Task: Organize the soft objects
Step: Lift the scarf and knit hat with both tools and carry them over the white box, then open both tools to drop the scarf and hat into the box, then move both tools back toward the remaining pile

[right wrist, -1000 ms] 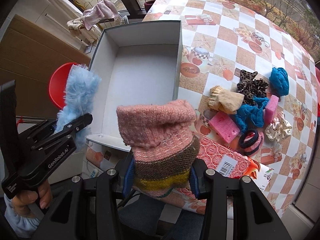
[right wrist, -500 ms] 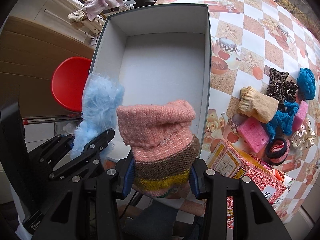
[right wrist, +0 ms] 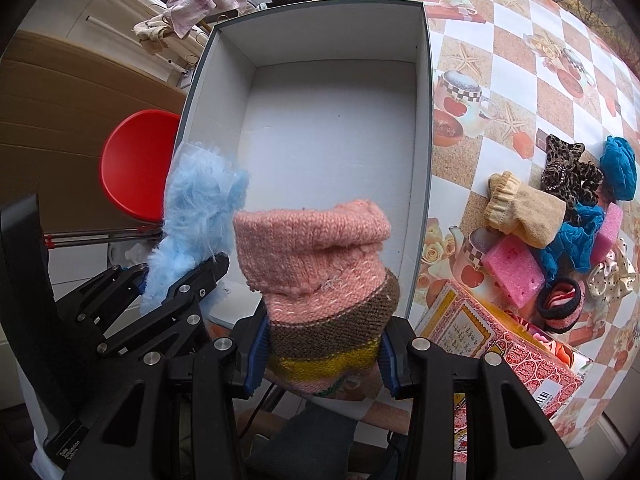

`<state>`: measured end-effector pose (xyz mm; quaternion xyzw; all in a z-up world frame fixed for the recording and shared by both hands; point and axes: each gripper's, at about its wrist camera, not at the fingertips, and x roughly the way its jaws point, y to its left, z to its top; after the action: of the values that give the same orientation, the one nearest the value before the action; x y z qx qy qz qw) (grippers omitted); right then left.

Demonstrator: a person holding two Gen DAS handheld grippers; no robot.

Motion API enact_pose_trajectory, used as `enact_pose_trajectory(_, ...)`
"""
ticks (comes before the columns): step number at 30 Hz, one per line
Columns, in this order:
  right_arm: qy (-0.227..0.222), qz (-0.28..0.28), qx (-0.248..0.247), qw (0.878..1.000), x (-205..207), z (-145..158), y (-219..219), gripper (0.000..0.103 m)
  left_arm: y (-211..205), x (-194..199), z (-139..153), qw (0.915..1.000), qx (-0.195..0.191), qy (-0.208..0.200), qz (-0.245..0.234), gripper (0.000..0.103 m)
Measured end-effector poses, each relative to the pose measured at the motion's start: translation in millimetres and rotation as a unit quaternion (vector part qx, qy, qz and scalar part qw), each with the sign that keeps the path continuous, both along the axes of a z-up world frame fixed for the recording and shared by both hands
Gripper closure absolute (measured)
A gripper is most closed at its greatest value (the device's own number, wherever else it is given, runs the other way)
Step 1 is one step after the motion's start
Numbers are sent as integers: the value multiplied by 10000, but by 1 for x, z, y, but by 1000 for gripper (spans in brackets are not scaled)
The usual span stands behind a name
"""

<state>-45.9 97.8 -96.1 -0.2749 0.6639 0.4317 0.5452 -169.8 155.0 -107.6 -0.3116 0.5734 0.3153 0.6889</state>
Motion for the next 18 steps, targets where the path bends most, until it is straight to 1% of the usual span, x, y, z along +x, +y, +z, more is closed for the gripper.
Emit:
enact_pose_trajectory(2, 47, -9, 0, 10000, 0, -1, 0, 53, 0, -1, 2, 10000, 48, -11, 2, 55)
enact_pose_trajectory(3, 56, -18, 2, 10000, 0, -1, 0, 51, 2, -2, 2, 10000, 74, 5, 5, 51)
enact_pose_trajectory(5, 8, -28, 3, 10000, 1, 0, -1, 50, 2, -4, 4, 9999, 133, 32, 47, 33)
enact_pose_trajectory(6, -14, -27, 2, 10000, 2, 1, -2, 44, 4, -6, 5, 9998, 156, -2, 98, 30)
enact_pose_trajectory(7, -65, -44, 0, 10000, 3, 2, -3, 34, 7, -9, 6, 9997, 165, -39, 166, 23)
enact_pose_trajectory(8, -104, -72, 17, 9999, 5, 4, -4, 28, 9, -11, 7, 9996, 153, -75, 230, 19)
enact_pose_trajectory(9, -106, -112, 61, 9999, 7, 6, -5, 15, 11, -13, 8, 9995, 127, -97, 275, 19)
enact_pose_trajectory(10, -100, -163, 104, 9998, 9, 7, -6, 9, 13, -14, 8, 9994, 93, -96, 310, 16)
enact_pose_trajectory(11, -84, -204, 147, 9996, 11, 9, -8, 7, 16, -15, 8, 9993, 56, -99, 370, 10)
enact_pose_trajectory(12, -63, -234, 186, 9995, 13, 11, -9, 1, 18, -16, 8, 9990, 7, -117, 424, 6)
enact_pose_trajectory(13, -47, -257, 227, 9994, 14, 13, -9, 1, 19, -16, 8, 9988, -13, -124, 472, 1)
enact_pose_trajectory(16, -94, -302, 326, 9990, 17, 21, -12, 1, 19, -15, 12, 9983, -53, -210, 535, 0)
enact_pose_trajectory(18, -23, -384, 367, 9986, 22, 26, -15, 1, 18, -13, 17, 9984, -62, -253, 500, 0)
